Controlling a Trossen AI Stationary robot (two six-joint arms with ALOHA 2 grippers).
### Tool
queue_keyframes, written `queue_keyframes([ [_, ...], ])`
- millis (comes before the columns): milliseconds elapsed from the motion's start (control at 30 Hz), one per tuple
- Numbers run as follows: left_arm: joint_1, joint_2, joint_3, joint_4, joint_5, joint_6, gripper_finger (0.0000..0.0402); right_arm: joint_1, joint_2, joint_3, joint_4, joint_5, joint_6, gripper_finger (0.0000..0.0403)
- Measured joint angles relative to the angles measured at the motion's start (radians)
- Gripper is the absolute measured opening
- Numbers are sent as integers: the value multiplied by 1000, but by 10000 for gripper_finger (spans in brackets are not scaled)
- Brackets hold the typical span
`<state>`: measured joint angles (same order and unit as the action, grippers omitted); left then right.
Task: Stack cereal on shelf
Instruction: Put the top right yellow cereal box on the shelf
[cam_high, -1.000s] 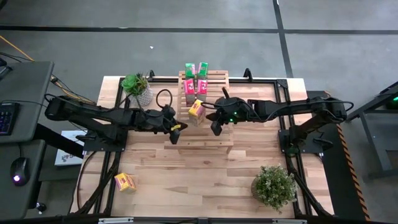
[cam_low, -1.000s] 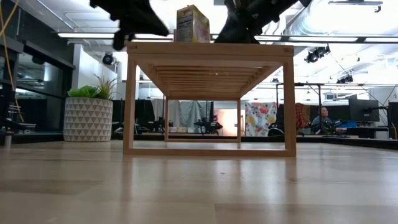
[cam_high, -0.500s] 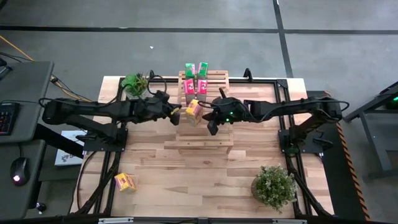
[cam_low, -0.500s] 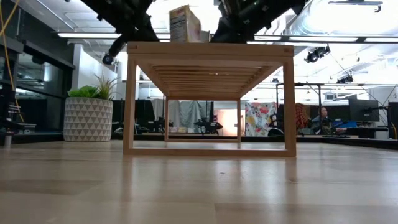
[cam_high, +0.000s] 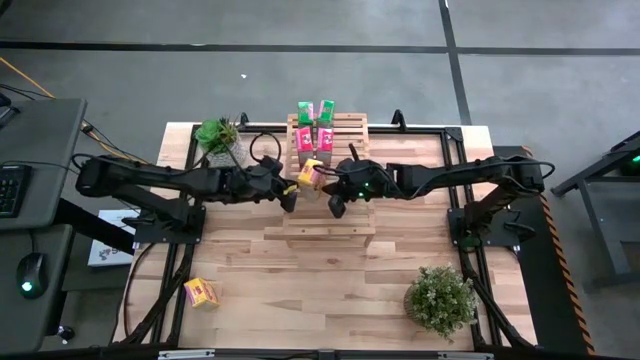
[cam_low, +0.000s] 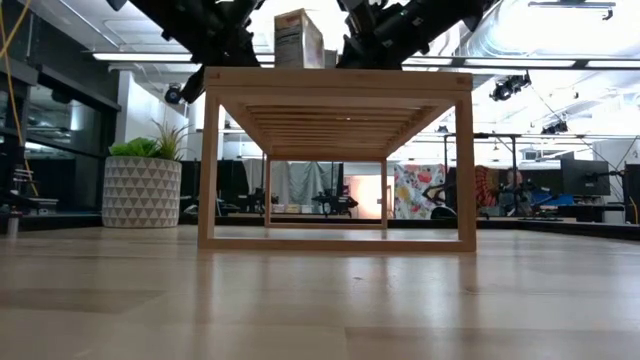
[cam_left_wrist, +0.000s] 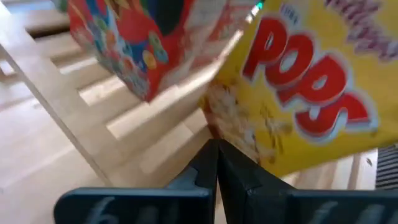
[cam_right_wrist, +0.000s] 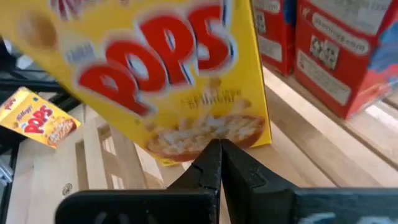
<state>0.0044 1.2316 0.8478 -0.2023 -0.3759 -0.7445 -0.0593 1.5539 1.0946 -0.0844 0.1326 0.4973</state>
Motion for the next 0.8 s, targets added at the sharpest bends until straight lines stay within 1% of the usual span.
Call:
queue_keyframes([
  [233,-42,-1,0,12,-1,-22,0,0,28,0,64,-11,0,0],
  [433,-69,-2,0,18,-1,-66,0,-1,50,0,85,-22,0,0],
  [633,-92,-2,0,15,-12,-66,0,-1,50,0,112,-28,1,0],
  [800,-85,-2,0,-12,-31,-50,0,0,50,-1,115,-28,2,0],
])
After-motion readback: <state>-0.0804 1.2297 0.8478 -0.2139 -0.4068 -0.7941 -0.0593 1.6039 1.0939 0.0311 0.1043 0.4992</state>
